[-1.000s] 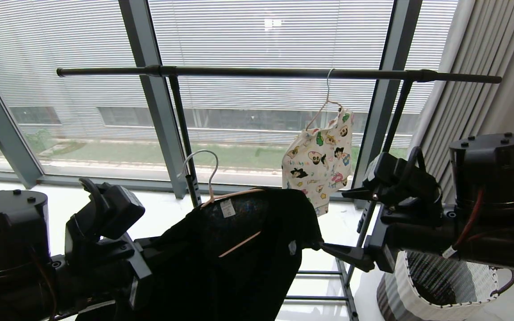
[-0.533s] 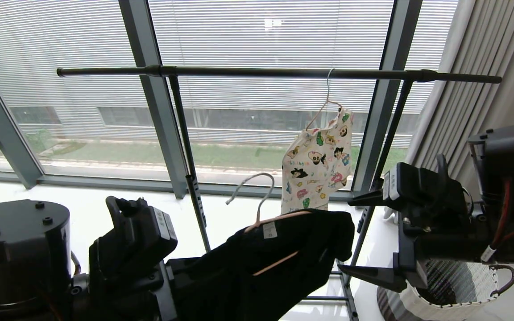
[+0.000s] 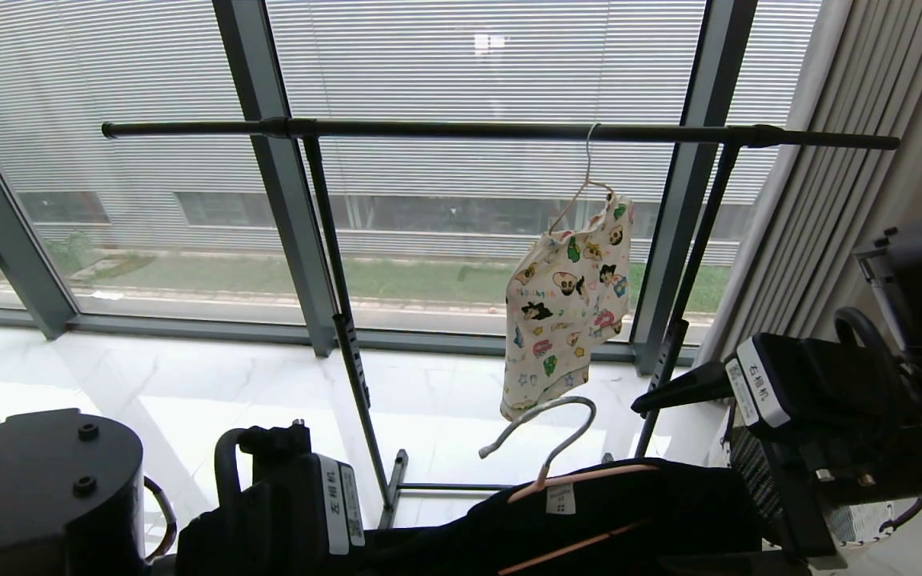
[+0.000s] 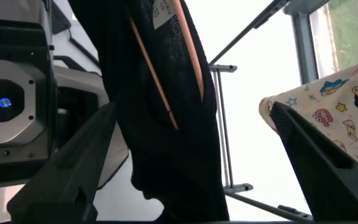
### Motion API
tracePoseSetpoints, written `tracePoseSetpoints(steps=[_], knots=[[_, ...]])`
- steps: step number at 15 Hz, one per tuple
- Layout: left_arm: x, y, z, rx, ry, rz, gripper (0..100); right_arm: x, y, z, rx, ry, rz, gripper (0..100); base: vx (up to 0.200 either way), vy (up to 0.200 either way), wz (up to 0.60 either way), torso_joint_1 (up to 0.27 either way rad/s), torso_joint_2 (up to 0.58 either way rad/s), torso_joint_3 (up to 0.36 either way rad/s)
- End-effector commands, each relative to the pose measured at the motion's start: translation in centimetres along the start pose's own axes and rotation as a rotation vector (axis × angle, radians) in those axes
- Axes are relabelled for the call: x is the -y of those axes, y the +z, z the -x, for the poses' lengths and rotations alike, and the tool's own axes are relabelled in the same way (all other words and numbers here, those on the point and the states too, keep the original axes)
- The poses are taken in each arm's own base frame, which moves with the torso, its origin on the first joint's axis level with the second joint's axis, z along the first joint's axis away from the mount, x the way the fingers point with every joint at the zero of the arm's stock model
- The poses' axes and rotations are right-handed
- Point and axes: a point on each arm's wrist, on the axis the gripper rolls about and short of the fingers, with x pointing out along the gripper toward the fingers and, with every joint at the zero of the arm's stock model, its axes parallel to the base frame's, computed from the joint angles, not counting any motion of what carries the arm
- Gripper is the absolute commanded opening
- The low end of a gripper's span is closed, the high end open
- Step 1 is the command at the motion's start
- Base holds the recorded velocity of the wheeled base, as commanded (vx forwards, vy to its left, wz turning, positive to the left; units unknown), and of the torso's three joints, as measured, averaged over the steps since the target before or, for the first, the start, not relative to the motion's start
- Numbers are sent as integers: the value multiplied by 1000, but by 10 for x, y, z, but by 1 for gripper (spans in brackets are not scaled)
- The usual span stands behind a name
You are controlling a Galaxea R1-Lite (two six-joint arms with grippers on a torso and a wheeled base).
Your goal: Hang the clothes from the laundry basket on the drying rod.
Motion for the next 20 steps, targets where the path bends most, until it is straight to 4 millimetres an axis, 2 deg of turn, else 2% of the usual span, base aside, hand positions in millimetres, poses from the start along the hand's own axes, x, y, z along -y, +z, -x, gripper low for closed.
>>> tracePoseSetpoints(steps=[1,4,13,14,20], knots=[[3,2,-1,9,-15,-8,0,1,-1,-6,-10,17,-3,100,0,0,0,0,0,0],[8,6,-2,15,-24,-21,0,4,-6,-21,-46,50,-7,100,0,0,0,0,0,0],[8,10,-1,28,-17,-29,0,8,-12,-32,-75,71,-25,100,0,0,0,0,0,0],[8,9,-1,27,-17,-28,0,8,-12,-32,-74,70,-25,0,0,0,0,0,0,0],[11,11,-1,33,-28,-34,0,11,-11,-32,-63,48,12,0,0,0,0,0,0,0]])
